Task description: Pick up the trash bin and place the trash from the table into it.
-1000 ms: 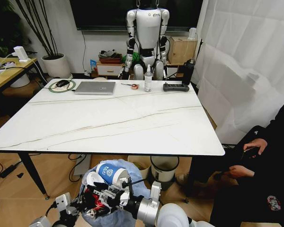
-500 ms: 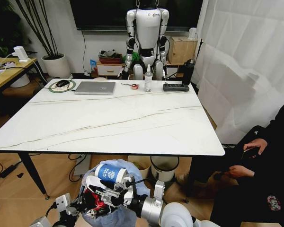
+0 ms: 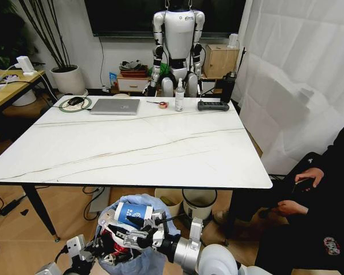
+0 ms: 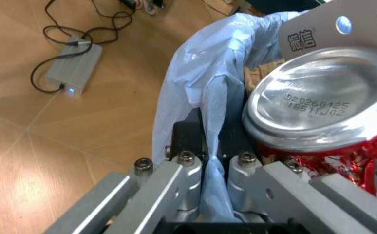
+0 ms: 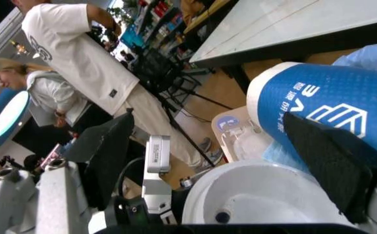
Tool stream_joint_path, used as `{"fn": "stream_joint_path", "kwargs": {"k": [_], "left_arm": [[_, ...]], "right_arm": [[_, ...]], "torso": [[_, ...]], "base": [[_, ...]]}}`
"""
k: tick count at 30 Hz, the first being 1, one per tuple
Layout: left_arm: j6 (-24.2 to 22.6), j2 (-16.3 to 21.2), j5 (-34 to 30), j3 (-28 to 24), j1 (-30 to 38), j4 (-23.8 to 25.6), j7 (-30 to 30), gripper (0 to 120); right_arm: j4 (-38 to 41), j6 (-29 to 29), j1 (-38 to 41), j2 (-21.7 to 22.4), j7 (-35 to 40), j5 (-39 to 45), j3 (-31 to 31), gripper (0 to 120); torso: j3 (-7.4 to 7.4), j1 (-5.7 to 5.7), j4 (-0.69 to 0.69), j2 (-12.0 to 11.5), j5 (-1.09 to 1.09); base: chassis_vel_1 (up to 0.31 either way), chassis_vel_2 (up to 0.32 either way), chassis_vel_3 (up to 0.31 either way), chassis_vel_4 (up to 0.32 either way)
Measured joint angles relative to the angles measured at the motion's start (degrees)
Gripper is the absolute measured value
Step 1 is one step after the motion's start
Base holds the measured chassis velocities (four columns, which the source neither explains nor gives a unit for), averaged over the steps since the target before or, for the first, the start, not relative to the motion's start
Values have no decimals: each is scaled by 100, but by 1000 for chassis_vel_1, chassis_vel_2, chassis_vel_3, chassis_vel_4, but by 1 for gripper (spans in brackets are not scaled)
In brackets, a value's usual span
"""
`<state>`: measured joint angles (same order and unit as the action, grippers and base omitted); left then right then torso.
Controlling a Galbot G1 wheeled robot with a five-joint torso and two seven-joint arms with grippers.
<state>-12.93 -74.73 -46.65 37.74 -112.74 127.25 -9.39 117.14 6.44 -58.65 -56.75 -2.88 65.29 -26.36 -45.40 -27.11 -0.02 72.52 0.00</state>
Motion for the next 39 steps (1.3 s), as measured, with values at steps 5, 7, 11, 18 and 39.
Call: {"fn": "stream_joint_path", "kwargs": {"k": [5,7,11,18,39], "left_arm": [[3,5,-12,-12,17,-34,14,0],[5,11,-34,-13,27,-35,17,0],[6,23,-55,-13,41,-38,19,0],[9,50,-79,-8,64,-66,21,0],[9,137,-67,-25,38,-4,34,0]], "right_arm": [[-13,1,2,-21,2,-4,2,89],[-26,2,10,-21,3,-5,3,90],[-33,2,23,-21,4,-5,8,91],[71,2,34,38,37,0,16,98],[764,-17,-239,405,628,-468,1234,100]], "torso": [[0,0,0,0,0],[0,0,0,0,0],[0,0,0,0,0],[0,0,0,0,0],[0,0,1,0,1]], "base": [[0,0,0,0],[0,0,0,0],[0,0,0,0],[0,0,0,0],[0,0,0,0]]}}
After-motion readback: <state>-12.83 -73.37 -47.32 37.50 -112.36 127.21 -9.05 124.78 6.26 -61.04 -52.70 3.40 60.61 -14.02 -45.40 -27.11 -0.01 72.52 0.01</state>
